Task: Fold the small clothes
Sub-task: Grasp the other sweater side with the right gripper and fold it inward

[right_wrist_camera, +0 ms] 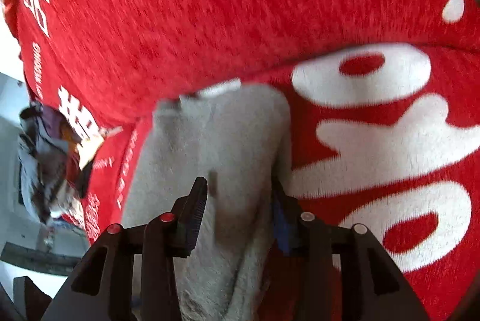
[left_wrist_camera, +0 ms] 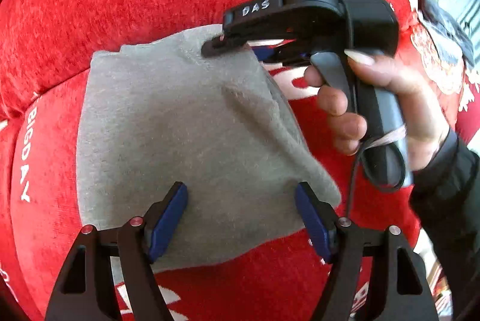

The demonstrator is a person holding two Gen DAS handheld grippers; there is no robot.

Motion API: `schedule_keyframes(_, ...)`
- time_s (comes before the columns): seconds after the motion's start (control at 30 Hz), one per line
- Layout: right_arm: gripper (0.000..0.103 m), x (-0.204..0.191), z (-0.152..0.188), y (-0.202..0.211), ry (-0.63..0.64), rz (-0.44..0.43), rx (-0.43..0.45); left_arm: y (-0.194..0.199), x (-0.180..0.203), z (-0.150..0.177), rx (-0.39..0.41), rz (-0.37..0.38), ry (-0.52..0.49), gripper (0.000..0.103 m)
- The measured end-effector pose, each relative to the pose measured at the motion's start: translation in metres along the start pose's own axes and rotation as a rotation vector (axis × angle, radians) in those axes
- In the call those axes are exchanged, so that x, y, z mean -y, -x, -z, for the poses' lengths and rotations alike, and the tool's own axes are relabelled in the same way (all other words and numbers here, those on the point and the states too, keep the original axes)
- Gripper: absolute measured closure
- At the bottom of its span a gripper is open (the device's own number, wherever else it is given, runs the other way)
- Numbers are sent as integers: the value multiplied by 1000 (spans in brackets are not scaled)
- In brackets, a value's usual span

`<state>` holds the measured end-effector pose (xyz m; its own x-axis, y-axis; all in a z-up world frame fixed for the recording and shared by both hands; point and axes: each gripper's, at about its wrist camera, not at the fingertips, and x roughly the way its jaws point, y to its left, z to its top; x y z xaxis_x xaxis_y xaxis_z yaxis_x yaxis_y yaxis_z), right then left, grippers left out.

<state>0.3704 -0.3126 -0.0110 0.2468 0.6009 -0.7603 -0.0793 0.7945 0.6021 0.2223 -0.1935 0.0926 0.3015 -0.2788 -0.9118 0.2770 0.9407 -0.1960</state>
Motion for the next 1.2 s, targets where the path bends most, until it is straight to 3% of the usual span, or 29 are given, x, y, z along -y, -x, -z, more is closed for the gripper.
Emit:
schedule_keyframes(0.07,85,-12,-6,5,32,-37,34,-8,-1,1,-14,-24,-18,29)
schedule_keyframes(0.1,85,-21,-8,10,63,-60,52,-11,0,3,-10,-38,-40,29)
schedule_keyframes(0.17,85,-31,-9,12,120,-7,66,-13,5,10,16,-74,-98,29)
schedule_keyframes(0.2,83,-32,-8,5,142,74,45,-13,8,11,20,-85,-112,29)
schedule_keyframes(0.27,79,-22,-7,0,116,142,3,-9,10,11,15,-90,-117,29)
schedule_keyframes(0.37,75,-7,5,22,31,49,26,8,-2,9,36,-51,-59,29)
schedule_keyframes(0.47,67,-12,29,61,74,17,86,21,-20,8,76,-61,-6,29)
schedule_keyframes(0.63,65,-30,77,94,144,-68,48,27,-50,15,88,-81,119,29)
schedule_keyframes(0.67,57,-33,82,95,156,-66,40,26,-52,16,91,-85,125,29)
schedule_keyframes(0.7,41,-40,89,93,171,-54,26,26,-51,19,95,-95,119,29)
schedule_keyframes(0.73,35,-44,93,90,181,-33,18,25,-49,22,94,-109,109,29)
schedule_keyframes(0.83,32,-51,92,71,186,50,17,19,-44,23,90,-146,74,29)
schedule_keyframes(0.87,35,-49,90,69,171,44,13,19,-45,23,88,-150,68,29)
schedule_keyframes(0.93,65,-48,86,57,152,19,1,18,-50,24,80,-145,70,29)
schedule_keyframes(0.97,87,-50,86,52,159,19,-12,18,-54,25,74,-139,79,29)
schedule_keyframes(1.1,89,-47,87,64,155,53,44,20,-63,34,71,-98,84,29)
schedule_keyframes(1.2,85,-8,93,60,47,50,11,15,-56,38,64,-126,40,29)
